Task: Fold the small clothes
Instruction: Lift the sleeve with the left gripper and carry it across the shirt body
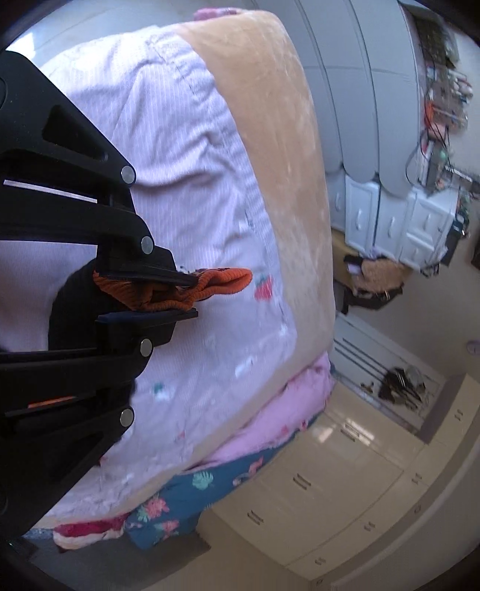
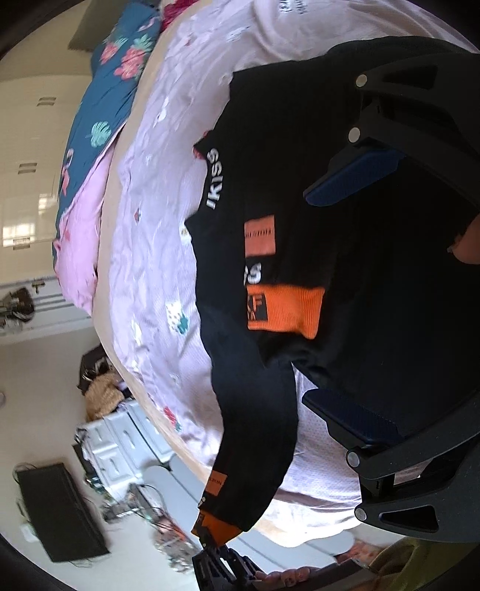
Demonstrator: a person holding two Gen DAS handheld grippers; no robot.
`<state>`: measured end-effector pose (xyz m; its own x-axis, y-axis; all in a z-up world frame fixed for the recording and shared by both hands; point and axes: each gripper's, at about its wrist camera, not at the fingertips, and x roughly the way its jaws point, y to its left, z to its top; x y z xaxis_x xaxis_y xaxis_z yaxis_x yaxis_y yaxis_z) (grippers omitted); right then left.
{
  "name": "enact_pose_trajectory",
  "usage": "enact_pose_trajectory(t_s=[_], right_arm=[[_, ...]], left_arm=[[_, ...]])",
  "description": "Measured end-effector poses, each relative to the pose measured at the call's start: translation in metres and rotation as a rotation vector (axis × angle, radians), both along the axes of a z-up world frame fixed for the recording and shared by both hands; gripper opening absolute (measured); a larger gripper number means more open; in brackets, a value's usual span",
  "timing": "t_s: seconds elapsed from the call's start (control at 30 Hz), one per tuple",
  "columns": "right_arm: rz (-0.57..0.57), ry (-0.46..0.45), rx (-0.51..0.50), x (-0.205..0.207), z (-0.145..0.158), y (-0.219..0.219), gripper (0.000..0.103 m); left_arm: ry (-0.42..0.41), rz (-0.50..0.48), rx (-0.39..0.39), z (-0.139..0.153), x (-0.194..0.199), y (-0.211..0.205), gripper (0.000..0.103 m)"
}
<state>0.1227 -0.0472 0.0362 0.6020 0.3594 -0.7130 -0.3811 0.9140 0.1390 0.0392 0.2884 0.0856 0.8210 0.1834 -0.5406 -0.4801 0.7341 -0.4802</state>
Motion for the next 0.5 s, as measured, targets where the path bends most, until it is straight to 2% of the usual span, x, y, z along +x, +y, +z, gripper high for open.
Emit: enact_pose_trajectory(t_s=[0.17,0.5], right_arm=[[-0.039,0.009,0.041,-0.004,0.006,-0.024,0.099],[-0.134,0.013,0.099,-0.007,0.014,-0.073,0.099]], left_arm=[[-0.032,-0.075,0.046,0.027,0.019,-0.035,0.006],[-0.064,-0.181,0.087,0.055,0.042,-0.089,0.006]])
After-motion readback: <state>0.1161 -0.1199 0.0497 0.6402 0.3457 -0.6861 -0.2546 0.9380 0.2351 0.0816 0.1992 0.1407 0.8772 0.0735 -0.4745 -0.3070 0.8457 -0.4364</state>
